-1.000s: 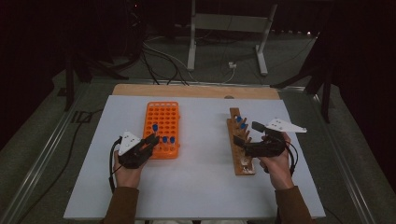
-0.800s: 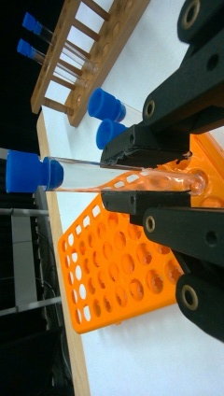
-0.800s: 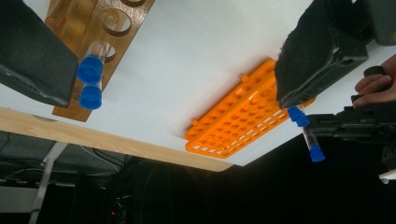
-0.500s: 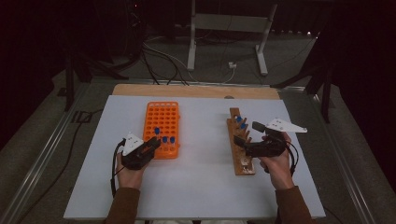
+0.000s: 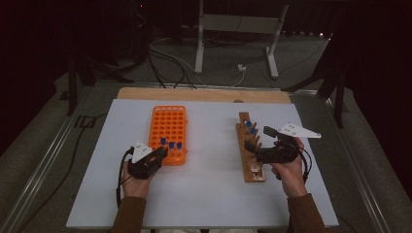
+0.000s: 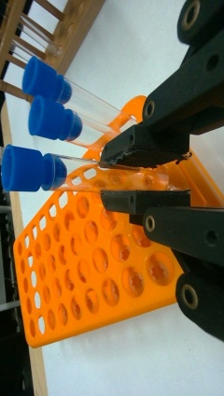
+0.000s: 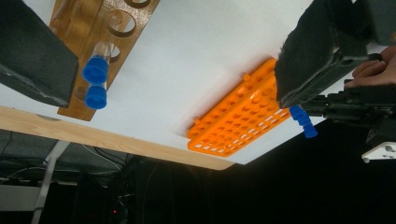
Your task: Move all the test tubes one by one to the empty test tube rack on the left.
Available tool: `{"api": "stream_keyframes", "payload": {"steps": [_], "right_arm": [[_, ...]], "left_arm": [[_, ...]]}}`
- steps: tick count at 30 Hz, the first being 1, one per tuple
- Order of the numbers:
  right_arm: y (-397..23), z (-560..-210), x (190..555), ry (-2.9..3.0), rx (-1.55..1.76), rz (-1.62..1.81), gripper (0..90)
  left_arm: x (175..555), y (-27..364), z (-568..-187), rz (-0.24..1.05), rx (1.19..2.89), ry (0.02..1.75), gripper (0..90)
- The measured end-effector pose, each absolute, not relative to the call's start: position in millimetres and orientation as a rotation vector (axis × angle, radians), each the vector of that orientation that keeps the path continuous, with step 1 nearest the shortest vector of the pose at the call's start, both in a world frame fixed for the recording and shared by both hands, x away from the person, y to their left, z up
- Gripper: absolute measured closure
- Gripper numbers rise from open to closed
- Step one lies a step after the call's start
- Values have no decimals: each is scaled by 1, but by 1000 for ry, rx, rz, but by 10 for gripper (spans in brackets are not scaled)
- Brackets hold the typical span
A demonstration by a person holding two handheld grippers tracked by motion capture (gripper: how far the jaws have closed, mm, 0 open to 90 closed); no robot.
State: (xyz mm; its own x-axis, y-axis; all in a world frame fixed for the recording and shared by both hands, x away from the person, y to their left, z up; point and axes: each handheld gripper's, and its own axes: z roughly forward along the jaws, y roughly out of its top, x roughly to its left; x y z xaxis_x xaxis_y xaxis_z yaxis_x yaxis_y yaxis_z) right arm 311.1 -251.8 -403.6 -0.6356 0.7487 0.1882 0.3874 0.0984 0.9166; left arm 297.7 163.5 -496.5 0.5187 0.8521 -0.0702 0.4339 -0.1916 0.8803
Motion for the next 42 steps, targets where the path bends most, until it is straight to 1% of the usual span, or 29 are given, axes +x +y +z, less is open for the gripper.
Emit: {"api": "stream_keyframes", "payload": {"steps": [6,11,16,21,24,29,34,39,40,42], "right_arm": [[-253,-404,311,2054,1122,1546,0],[-253,-404,312,2050,1126,1541,0],[-255,-405,314,2042,1133,1533,0],[-257,-407,316,2036,1136,1524,0],[-258,-408,318,2034,1143,1513,0],[-260,-410,320,2026,1156,1497,0],[-259,-407,320,2021,1143,1491,1],[-254,-402,322,2022,1105,1421,13],[-254,-403,323,2019,1106,1413,20],[-253,-405,327,2010,1114,1387,24]], "left_arm": [[298,160,-501,563,1868,1073,784],[297,159,-501,566,1873,1070,783],[296,161,-500,531,1863,1073,768],[295,165,-499,505,1829,1073,611],[296,169,-495,451,1797,1065,519],[296,173,-488,434,1741,1051,445],[293,176,-479,441,1689,1032,319],[292,175,-472,457,1663,1045,163],[291,174,-470,457,1658,1043,156],[291,173,-467,454,1653,1037,84]]}}
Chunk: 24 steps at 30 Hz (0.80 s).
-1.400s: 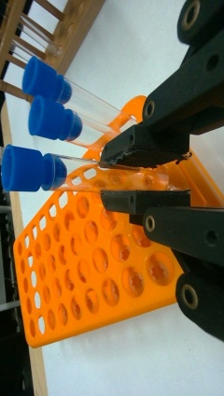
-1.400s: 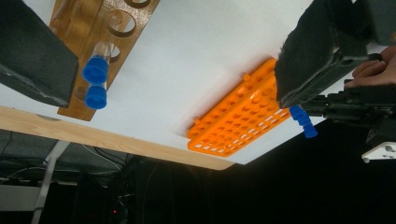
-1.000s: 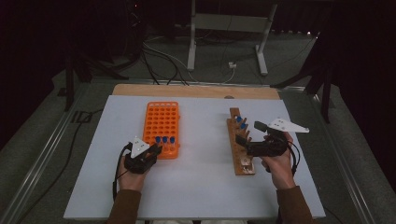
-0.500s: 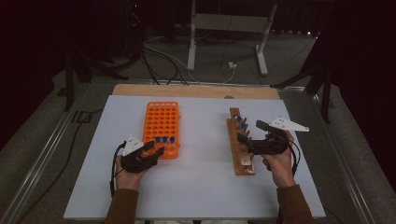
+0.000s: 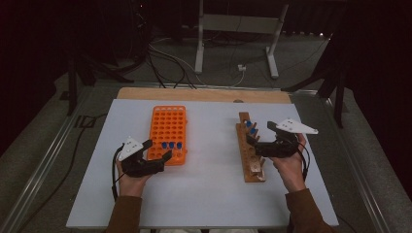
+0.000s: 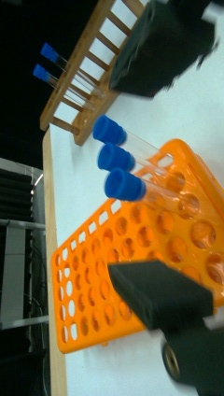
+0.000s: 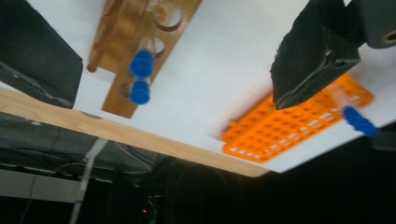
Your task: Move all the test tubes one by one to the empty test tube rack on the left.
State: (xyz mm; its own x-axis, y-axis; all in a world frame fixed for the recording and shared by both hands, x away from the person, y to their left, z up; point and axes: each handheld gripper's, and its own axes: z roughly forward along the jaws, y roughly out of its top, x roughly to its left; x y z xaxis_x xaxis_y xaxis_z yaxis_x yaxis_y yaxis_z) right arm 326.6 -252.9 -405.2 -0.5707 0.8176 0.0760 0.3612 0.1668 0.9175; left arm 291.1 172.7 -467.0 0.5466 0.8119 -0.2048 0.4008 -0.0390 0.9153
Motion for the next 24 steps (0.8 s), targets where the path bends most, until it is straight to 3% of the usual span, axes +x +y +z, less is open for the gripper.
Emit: {"api": "stream_keyframes", "payload": {"steps": [2,8,11,16,24], "right_arm": [[-252,-408,330,2019,1112,1354,33],[-249,-419,344,2056,1131,1293,104],[-250,-423,350,2059,1155,1319,215],[-249,-434,360,2080,1214,1301,485],[-248,-449,368,2092,1271,1232,712]], "left_arm": [[291,171,-464,445,1655,1026,24],[290,167,-458,422,1648,995,8],[291,167,-457,408,1637,998,8],[291,167,-457,398,1635,999,8],[292,171,-456,379,1606,1008,9]]}}
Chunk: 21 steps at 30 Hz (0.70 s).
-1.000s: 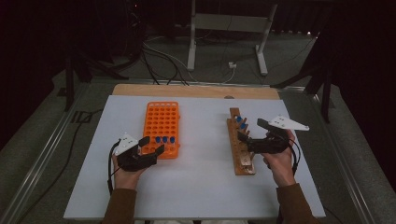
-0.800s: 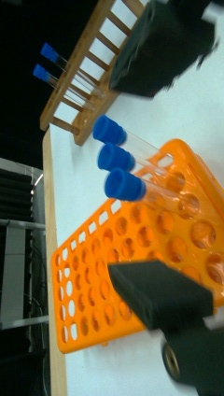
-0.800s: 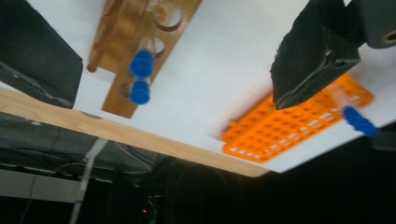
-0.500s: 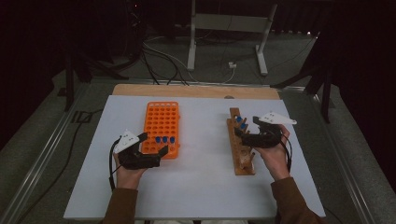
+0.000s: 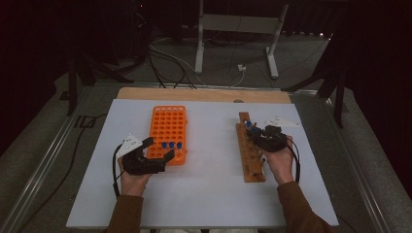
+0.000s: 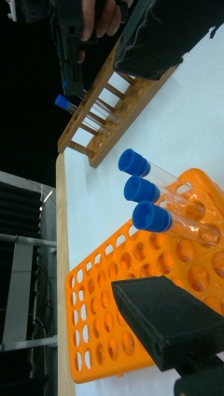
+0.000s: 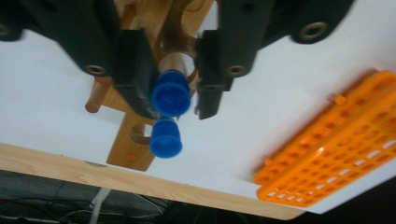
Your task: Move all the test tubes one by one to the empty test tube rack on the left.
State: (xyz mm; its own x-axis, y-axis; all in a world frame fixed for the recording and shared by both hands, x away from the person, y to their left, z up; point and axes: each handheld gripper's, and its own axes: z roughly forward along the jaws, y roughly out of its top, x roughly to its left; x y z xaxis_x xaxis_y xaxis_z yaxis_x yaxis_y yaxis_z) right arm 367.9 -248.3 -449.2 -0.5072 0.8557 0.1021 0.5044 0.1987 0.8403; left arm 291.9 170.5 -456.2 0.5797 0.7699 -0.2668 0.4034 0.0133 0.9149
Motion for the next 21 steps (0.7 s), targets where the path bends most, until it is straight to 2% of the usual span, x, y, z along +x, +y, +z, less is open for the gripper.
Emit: {"api": "stream_keyframes", "payload": {"steps": [4,21], "right_arm": [[-245,-451,369,2104,1256,1192,744],[-235,-455,369,2109,1229,1115,768]], "left_arm": [[292,170,-456,373,1611,1006,8],[292,170,-456,366,1598,1006,9]]}}
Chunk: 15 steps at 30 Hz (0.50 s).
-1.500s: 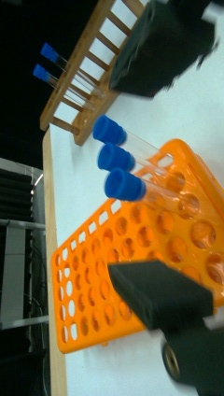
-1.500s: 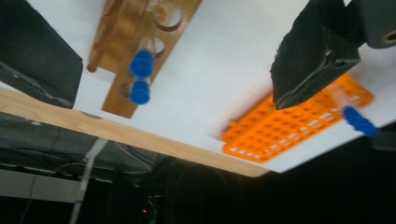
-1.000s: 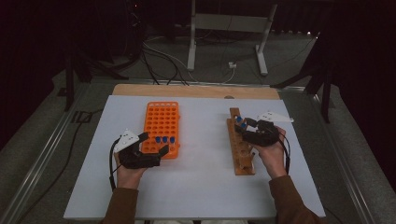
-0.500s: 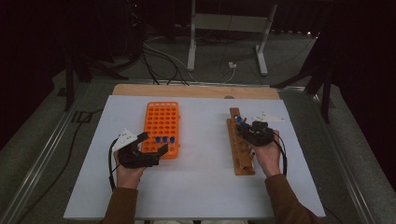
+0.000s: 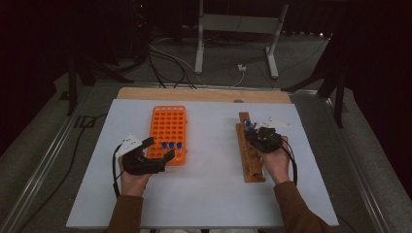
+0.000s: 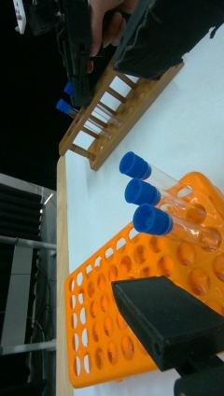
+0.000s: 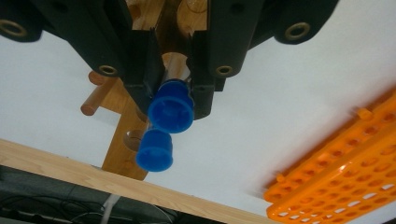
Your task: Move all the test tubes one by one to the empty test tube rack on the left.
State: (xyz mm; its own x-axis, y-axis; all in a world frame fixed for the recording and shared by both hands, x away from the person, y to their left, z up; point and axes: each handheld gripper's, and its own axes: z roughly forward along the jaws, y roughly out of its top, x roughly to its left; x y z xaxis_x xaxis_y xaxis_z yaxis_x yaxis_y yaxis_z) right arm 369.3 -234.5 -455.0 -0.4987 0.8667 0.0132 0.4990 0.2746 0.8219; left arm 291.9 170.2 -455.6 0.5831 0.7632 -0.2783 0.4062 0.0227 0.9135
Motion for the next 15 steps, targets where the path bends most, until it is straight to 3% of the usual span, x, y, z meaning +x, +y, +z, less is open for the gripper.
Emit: {"api": "stream_keyframes", "payload": {"steps": [15], "right_arm": [[-242,-438,359,2058,1202,1161,770]], "left_arm": [[291,168,-455,381,1616,1002,9]]}}
